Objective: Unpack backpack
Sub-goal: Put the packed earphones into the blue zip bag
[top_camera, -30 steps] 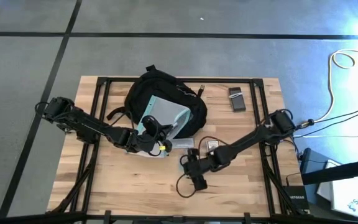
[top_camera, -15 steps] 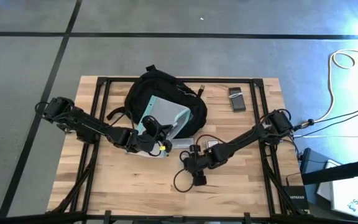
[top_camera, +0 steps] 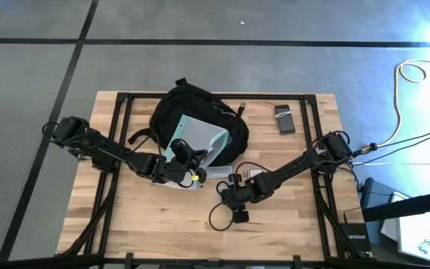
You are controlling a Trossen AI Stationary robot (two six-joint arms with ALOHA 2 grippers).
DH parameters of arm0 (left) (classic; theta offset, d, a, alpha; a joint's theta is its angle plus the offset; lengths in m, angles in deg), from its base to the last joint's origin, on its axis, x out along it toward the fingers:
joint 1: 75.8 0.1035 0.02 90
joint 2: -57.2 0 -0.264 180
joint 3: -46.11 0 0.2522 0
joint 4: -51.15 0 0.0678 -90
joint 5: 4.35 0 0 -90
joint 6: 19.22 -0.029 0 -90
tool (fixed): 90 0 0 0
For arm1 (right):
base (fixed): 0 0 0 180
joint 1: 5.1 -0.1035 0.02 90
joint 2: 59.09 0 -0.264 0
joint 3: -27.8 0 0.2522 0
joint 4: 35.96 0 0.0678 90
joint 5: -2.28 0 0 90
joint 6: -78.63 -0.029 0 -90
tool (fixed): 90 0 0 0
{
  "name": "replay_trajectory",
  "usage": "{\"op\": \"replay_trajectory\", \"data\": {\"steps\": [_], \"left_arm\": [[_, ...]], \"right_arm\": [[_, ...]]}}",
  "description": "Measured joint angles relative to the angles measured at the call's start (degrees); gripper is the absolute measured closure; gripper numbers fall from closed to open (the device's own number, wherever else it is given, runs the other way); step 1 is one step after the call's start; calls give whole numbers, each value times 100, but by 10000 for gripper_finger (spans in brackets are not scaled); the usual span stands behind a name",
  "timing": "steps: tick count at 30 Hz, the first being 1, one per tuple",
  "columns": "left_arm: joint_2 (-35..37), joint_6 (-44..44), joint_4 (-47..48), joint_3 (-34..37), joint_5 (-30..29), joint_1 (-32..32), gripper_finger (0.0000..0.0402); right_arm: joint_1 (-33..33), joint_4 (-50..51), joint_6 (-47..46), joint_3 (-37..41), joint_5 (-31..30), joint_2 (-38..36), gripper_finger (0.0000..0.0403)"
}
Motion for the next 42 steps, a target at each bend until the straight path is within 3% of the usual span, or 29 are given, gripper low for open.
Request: {"op": "replay_trajectory", "data": {"steps": [18, 27, 31, 38, 42], "left_arm": [[0, 2, 0, 2, -2, 0, 396], [0, 4, -2, 2, 0, 0, 396], [0, 4, -2, 0, -2, 0, 396], [0, 42, -9, 0, -2, 0, 396], [0, 98, -16, 2, -2, -2, 396]], "right_arm": [[-19, 218, 292, -230, 34, -26, 381], [-236, 1010, 451, -608, -108, -622, 401], [-443, 1243, 579, -643, -694, -1093, 402], [-601, 1161, 1030, -646, -2803, -1604, 402], [-385, 1034, 1322, -647, -3131, -1600, 402]]}}
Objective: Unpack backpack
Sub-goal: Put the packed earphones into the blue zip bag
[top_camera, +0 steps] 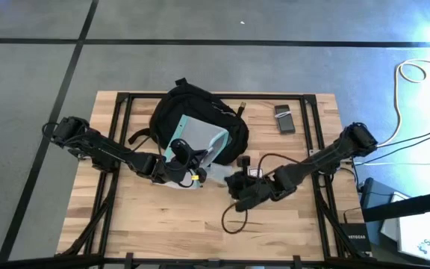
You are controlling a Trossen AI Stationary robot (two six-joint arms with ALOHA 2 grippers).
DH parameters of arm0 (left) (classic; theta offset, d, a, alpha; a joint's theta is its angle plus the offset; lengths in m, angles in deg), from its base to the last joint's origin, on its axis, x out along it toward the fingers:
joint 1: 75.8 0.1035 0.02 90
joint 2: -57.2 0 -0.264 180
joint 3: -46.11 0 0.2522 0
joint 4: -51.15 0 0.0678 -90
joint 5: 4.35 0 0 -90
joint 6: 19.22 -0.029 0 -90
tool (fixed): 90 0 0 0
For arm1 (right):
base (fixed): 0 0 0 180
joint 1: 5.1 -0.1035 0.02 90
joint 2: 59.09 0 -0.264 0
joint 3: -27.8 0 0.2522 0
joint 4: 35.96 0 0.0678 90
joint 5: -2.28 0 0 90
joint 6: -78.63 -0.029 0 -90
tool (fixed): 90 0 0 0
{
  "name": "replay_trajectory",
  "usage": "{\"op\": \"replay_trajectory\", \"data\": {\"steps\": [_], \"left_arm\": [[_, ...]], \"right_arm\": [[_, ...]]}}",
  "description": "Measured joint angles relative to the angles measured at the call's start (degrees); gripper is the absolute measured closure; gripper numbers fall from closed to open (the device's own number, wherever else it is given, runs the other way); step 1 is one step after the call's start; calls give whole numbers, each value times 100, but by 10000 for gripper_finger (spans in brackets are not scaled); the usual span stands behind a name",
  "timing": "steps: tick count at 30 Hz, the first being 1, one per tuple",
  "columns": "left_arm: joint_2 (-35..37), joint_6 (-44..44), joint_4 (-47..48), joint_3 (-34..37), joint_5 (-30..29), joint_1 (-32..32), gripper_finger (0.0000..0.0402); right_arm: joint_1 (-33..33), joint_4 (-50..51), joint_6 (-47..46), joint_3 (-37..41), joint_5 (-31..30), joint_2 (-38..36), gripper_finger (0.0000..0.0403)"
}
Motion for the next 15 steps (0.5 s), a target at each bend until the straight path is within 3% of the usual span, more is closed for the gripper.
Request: {"op": "replay_trajectory", "data": {"steps": [5, 9, 11, 15], "left_arm": [[-2, 9, -8, -2, 0, 2, 396], [0, 4, -8, 0, 0, 2, 396], [-1, 3, -8, -1, 0, 2, 396], [0, -1, -8, 0, 0, 2, 396]], "right_arm": [[467, 9, 71, 0, -607, 2, 402], [922, -100, 166, 0, -624, 2, 402], [1101, -72, 59, 0, -258, 2, 402], [1201, 146, -345, 10, 1196, 12, 402]]}}
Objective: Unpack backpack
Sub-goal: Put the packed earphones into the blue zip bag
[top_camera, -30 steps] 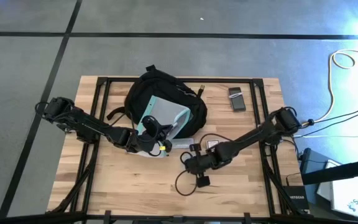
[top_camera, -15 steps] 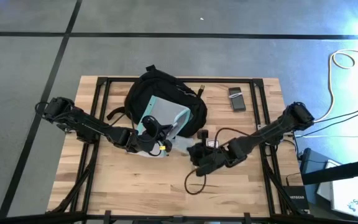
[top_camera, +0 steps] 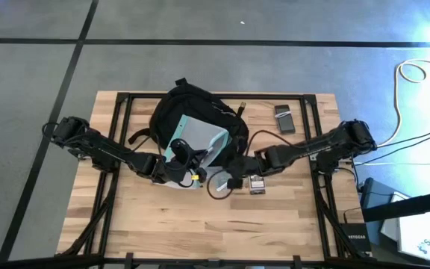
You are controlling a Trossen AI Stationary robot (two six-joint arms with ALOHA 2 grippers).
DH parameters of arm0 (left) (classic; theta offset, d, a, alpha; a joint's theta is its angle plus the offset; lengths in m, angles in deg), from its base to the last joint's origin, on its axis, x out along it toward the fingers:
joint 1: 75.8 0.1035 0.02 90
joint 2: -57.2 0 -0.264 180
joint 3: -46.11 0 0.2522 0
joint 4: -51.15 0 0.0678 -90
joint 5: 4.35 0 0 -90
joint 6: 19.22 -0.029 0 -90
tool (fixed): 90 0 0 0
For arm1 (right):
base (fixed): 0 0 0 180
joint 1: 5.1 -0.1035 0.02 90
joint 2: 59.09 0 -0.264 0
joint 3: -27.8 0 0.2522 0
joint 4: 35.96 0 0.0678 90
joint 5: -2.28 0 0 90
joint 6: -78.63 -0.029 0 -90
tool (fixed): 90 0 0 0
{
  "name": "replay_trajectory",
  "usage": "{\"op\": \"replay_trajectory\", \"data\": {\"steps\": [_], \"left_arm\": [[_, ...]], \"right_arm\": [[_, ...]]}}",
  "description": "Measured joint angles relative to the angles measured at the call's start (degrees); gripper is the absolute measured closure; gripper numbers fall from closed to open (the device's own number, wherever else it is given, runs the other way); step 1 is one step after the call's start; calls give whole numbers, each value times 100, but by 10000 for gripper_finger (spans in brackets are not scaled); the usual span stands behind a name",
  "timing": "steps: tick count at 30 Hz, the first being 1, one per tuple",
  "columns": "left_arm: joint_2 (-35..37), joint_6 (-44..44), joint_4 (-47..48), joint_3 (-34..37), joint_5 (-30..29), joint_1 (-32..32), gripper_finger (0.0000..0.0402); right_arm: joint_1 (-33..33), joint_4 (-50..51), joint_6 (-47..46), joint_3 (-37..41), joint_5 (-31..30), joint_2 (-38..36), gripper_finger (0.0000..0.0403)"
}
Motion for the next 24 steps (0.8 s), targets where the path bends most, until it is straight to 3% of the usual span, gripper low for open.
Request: {"op": "replay_trajectory", "data": {"steps": [3, 7, 13, 19, 21, 24], "left_arm": [[0, -2, 17, 0, 2, -2, 396], [-1, -4, 26, -1, 1, -1, 396], [0, 7, 7, 0, 0, 0, 396], [0, 9, 0, 0, 1, 0, 396], [0, 9, 2, 0, 0, 0, 396], [0, 9, 8, 0, 0, 0, 396]], "right_arm": [[-113, -13, -366, 106, 590, 55, 397], [-399, -28, -794, 451, 660, 216, 357], [-521, -747, -1690, 933, 315, 562, 216], [-296, -1923, -1765, 1200, 264, 1066, 49], [-213, -2011, -1767, 1210, 262, 1278, 16], [-66, -2117, -1858, 1209, 212, 1556, 16]]}}
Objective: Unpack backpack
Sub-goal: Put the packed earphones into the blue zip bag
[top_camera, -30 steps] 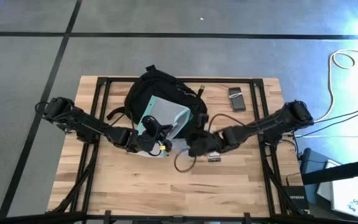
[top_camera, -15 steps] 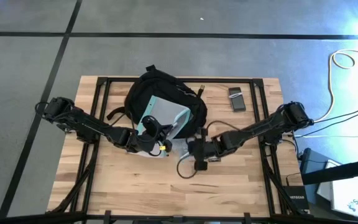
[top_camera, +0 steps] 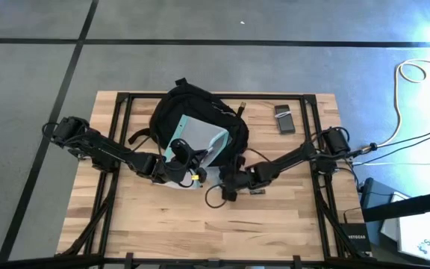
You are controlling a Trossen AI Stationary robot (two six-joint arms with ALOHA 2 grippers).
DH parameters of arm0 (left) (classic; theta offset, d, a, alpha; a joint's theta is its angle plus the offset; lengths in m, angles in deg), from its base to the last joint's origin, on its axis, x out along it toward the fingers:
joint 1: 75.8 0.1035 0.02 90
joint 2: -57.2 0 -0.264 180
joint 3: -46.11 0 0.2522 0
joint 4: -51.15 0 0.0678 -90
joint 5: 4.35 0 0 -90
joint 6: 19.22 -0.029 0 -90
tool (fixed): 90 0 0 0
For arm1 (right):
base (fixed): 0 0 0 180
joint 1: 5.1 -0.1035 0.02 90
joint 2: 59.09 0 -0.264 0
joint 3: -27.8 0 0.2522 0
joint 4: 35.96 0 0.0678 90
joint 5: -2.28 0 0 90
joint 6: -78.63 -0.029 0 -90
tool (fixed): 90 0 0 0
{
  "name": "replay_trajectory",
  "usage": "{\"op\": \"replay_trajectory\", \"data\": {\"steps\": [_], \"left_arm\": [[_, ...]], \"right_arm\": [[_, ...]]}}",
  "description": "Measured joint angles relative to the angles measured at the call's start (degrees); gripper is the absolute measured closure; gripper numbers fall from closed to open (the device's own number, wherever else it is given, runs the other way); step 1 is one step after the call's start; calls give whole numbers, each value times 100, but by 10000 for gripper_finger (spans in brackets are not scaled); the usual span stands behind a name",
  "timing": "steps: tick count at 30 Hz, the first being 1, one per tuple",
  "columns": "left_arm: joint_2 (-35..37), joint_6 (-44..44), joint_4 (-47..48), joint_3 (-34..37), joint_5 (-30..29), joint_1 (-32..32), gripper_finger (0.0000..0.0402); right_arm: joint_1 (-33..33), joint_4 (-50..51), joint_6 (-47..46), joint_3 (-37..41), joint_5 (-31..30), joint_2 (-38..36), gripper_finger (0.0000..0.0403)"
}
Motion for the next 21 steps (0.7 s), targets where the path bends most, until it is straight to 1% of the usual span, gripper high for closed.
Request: {"op": "replay_trajectory", "data": {"steps": [3, 8, 17, 21], "left_arm": [[0, -6, 12, 0, 0, 0, 396], [0, -44, 16, 0, 2, 0, 396], [0, -44, 18, -2, 2, 0, 396], [-2, -48, 27, 0, 0, 0, 396]], "right_arm": [[81, -121, -108, -15, -13, 124, 41], [58, -231, -16, -16, -20, 158, 94], [-92, -206, 299, -6, 222, -12, 210], [-139, -218, 510, -6, 240, -144, 261]]}}
